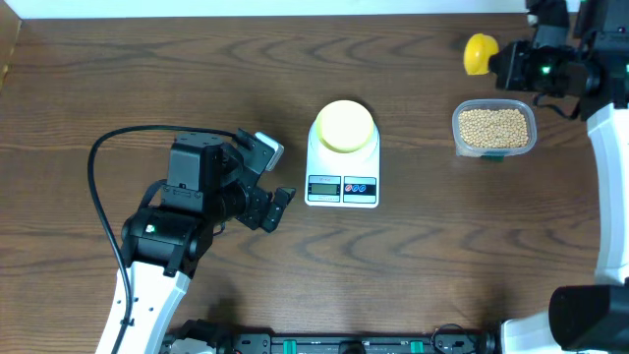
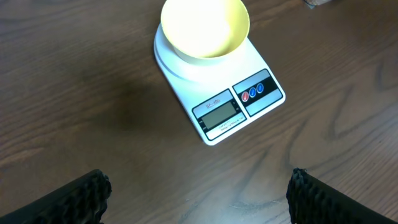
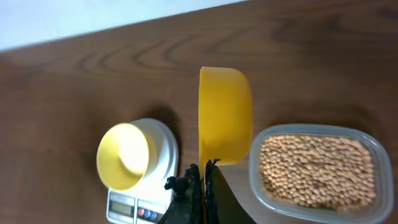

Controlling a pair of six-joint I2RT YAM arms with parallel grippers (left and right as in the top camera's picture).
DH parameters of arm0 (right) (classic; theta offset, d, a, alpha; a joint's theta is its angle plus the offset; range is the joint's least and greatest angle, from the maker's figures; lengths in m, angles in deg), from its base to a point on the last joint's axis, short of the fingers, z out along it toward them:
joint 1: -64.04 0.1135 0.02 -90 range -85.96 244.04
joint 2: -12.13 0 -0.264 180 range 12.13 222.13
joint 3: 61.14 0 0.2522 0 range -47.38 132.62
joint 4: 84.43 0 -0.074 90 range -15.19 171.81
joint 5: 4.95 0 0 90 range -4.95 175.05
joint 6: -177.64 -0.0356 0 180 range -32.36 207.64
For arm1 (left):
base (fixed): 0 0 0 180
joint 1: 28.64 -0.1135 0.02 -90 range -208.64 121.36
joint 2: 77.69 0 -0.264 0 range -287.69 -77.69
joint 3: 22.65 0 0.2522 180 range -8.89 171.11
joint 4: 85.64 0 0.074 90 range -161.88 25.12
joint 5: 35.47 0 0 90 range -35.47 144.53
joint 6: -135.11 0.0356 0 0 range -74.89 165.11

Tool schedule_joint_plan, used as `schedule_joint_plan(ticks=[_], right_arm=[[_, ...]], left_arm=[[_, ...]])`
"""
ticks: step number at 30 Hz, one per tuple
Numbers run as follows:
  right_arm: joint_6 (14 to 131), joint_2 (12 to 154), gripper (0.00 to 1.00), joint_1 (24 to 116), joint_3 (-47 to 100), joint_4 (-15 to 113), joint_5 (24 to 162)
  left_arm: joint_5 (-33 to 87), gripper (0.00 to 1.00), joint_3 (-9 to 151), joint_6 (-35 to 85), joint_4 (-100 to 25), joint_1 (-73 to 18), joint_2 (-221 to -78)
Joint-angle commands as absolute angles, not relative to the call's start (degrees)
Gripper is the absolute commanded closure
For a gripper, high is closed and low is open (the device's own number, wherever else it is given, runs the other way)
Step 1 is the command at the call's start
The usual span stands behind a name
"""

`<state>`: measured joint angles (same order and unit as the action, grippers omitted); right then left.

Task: Scoop item into bowl and weigh 50g on scale

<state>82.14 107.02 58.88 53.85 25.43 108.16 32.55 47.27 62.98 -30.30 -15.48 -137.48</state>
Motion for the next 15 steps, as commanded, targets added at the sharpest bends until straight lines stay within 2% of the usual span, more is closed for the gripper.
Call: schedule_joint_plan(ticks=[1,15], right_arm=[[77.94,107.06,0.99,56.41,55.58,25.17,108.75],[77.35,107.06,0.99,55.07,55.58,24.90,109.10]], left_arm=[[32.05,0.07,47.20,63.51,-30.32,-15.82,-137.61],[32.05,0.07,47.20,63.51,-30.32,-15.82,-137.61]])
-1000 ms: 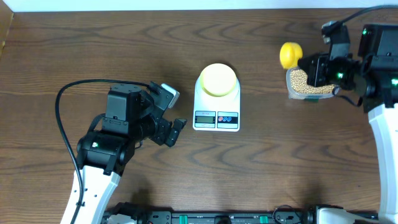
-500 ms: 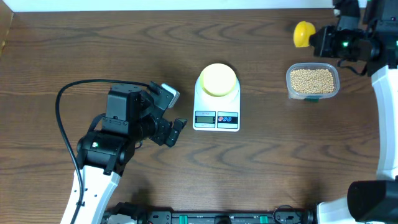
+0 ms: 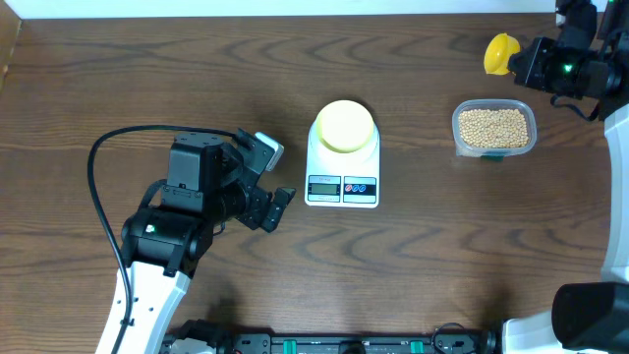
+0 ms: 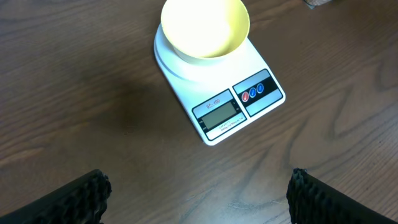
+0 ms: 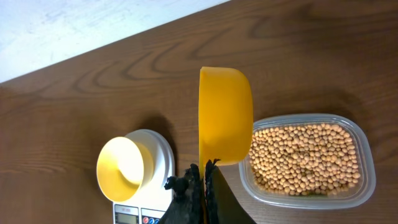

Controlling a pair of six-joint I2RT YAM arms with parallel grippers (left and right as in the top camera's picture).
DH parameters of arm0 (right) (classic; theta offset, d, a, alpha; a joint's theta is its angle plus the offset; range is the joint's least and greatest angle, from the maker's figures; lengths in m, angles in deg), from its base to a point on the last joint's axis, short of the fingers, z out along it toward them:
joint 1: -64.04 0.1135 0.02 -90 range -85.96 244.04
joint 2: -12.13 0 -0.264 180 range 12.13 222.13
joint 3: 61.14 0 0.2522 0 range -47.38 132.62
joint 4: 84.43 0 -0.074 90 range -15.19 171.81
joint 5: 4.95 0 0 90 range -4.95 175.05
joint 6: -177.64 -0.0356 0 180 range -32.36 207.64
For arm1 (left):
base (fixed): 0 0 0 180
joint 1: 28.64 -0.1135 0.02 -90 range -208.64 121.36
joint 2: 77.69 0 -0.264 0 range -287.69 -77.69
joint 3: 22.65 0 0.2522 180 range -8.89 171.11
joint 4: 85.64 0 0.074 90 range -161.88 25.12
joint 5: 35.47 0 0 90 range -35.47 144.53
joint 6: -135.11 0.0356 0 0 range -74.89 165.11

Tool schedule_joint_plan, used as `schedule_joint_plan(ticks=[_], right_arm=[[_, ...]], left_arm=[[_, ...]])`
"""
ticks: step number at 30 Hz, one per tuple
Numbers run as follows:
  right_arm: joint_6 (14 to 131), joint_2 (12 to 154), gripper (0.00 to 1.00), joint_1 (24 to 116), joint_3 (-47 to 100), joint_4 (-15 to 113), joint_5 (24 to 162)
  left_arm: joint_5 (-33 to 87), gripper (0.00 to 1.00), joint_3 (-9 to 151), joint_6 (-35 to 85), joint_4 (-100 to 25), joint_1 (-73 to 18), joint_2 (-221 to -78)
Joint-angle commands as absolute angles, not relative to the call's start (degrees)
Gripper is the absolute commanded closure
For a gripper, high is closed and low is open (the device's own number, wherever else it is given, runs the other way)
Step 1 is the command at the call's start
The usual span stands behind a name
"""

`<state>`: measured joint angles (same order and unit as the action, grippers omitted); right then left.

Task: Scoop item into bowl and weigh 50g on scale

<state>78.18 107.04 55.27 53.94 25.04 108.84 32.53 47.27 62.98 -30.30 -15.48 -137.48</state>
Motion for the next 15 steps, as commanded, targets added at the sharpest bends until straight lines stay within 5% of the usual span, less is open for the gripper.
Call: schedule_joint_plan(ticks=[1,15], right_arm=[[77.37,107.06,0.99,55.07,55.58,24.80,108.75],[76.52,107.06,0.99,53.50,55.58,21.91,107.64]], left_arm=[[32.05,0.07,47.20,63.51,-30.32,-15.82,-137.61],[32.05,0.07,47.20,63.51,-30.32,-15.82,-137.61]])
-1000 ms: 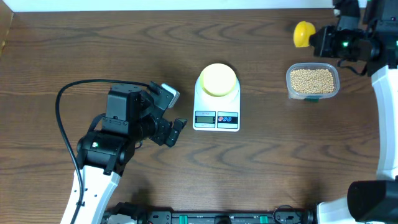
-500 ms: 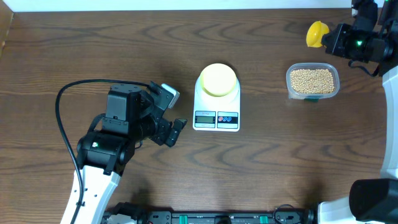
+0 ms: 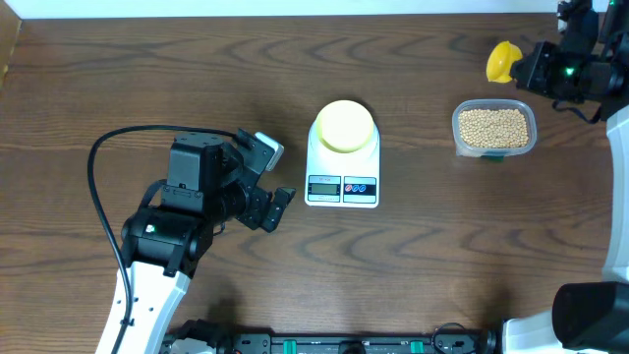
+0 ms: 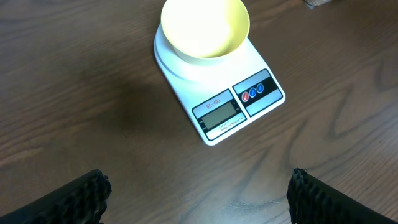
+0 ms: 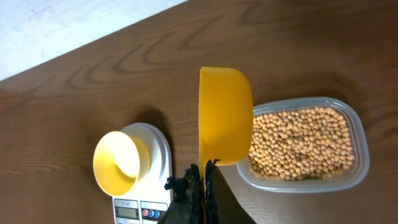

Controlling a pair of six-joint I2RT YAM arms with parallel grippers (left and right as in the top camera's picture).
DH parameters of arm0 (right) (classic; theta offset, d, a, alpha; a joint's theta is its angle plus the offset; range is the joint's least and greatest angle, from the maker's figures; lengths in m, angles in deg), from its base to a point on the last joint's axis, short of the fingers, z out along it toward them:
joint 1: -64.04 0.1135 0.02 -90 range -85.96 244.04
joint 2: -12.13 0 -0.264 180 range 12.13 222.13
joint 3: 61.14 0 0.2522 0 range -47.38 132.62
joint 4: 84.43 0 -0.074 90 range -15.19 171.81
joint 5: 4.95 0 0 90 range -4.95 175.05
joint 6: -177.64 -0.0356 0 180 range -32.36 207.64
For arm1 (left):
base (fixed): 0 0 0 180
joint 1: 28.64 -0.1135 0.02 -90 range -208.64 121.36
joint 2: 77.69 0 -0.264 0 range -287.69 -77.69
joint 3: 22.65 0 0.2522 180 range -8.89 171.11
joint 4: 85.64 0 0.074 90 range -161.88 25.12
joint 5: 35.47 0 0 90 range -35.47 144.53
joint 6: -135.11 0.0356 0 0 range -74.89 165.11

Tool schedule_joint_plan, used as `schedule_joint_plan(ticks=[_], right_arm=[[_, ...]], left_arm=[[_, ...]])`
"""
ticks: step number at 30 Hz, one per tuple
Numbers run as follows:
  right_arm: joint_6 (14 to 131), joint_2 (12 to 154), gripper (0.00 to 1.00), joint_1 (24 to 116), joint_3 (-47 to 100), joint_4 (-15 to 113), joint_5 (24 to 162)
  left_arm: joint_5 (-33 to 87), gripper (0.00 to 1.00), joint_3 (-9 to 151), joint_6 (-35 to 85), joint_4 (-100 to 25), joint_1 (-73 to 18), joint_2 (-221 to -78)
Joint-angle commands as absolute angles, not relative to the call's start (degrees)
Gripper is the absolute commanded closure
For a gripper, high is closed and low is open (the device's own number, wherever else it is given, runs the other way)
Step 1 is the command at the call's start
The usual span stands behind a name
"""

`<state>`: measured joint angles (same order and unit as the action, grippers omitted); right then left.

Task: Scoop item into bowl and weigh 50g on scale

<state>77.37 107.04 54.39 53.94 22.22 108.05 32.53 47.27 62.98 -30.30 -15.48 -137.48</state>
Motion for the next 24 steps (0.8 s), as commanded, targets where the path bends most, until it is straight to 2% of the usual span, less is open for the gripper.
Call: schedule_joint_plan(ticks=[1,7,17,24], right_arm=[[76.52,107.06,0.99,53.41,55.58,21.95,107.61],[77.11,107.06,0.99,52.84,55.58,22.48,106.59],[87.97,106.85,0.99,53.50,55.58,27.72,106.61],[91.58,104.31,0.99,54.02,55.60,31.57,115.57]], left_arm=[[32.05,0.07,47.20,63.51,-30.32,-15.82,-137.61],[32.05,0.07,47.20,63.51,-30.32,-15.82,-137.61],[32.05,0.07,47.20,63.51,-30.32,-15.82,-137.61],[32.03,0.07,47.20,63.51,-30.32,-15.82,-137.61]])
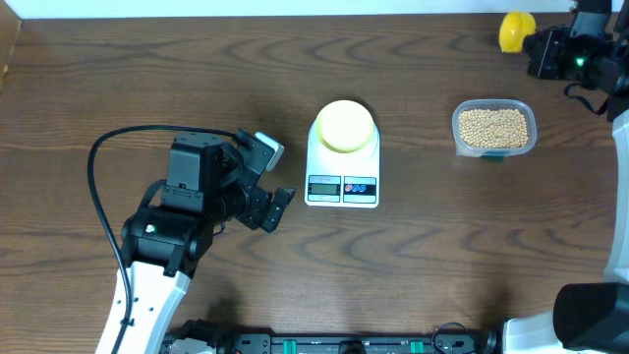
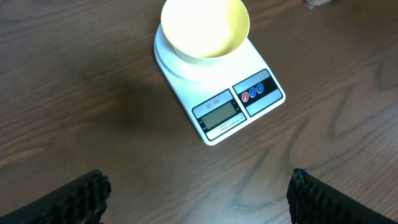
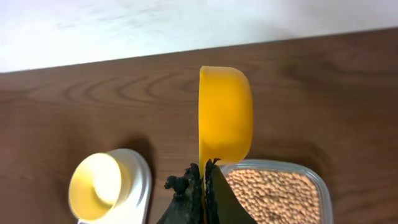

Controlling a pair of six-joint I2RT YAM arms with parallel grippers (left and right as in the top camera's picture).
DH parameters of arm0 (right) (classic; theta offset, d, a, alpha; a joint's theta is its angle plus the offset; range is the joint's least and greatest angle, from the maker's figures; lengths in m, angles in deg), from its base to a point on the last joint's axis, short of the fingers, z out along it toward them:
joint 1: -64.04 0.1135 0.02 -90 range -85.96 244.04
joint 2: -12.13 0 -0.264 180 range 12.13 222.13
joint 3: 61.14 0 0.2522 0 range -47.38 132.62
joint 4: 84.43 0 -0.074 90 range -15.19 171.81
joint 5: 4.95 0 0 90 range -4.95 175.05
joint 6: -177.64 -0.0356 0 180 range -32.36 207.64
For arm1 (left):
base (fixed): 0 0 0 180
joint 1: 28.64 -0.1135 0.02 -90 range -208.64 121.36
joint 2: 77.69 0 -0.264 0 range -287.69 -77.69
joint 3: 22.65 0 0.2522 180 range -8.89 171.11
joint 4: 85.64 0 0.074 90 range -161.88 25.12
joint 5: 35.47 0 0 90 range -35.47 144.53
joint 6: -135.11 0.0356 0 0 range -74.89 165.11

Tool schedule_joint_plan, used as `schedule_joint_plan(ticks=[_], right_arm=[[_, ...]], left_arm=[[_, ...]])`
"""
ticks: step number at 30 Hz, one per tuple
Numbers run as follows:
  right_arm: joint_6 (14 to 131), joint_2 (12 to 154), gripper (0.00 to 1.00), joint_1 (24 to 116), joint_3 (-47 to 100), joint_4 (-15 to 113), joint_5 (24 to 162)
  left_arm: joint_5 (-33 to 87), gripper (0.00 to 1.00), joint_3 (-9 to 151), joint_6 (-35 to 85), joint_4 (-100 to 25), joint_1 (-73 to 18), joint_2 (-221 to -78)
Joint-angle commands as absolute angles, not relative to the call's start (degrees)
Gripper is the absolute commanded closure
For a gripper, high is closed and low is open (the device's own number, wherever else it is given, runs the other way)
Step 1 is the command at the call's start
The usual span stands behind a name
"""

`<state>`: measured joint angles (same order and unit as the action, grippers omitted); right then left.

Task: Scoop item into bowl and weigh 50g on scale

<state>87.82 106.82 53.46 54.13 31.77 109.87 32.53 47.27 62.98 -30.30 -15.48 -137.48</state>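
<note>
An empty pale yellow bowl (image 1: 344, 125) stands on the white scale (image 1: 342, 179) at the table's middle; the left wrist view shows the bowl (image 2: 204, 27) and scale (image 2: 239, 102) too. A clear tub of beans (image 1: 493, 129) lies to the right. My right gripper (image 3: 204, 171) is shut on the handle of an orange scoop (image 3: 225, 114), held at the table's far right edge (image 1: 517, 29), beyond the tub (image 3: 277, 194). My left gripper (image 2: 198, 193) is open over bare table, near-left of the scale.
A black cable (image 1: 108, 192) loops on the table behind the left arm. The table's far edge meets a white wall (image 3: 186, 25) just past the scoop.
My right gripper has carried the orange scoop farther back and a little right, from beside the tub's far corner to the table's far edge. The left arm has not moved.
The scoop, gripped throughout by my right gripper, hung back-left of the bean tub. It then stood farther right, over the tub's far side, and is now at the table's back edge. My left gripper stayed open and still.
</note>
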Motion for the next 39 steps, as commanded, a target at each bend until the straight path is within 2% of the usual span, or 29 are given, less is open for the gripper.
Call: schedule_joint_plan(ticks=[1,6,18,32,39], right_arm=[[91.58,104.16,0.99,54.02,55.60,31.37,116.31],[94.18,103.72,0.99,54.77,55.58,28.77,121.41],[98.71,103.72,0.99,54.77,55.58,23.27,120.55],[101.90,103.74,0.99,55.42,55.58,23.77,117.38],[102.05,103.74,0.99,55.42,55.58,22.17,115.00]], left_arm=[[32.03,0.07,47.20,63.51,-30.32,-15.82,-137.61],[32.05,0.07,47.20,63.51,-30.32,-15.82,-137.61],[32.03,0.07,47.20,63.51,-30.32,-15.82,-137.61],[32.05,0.07,47.20,63.51,-30.32,-15.82,-137.61],[23.26,0.07,47.20,56.47,-32.61,-15.82,-137.61]])
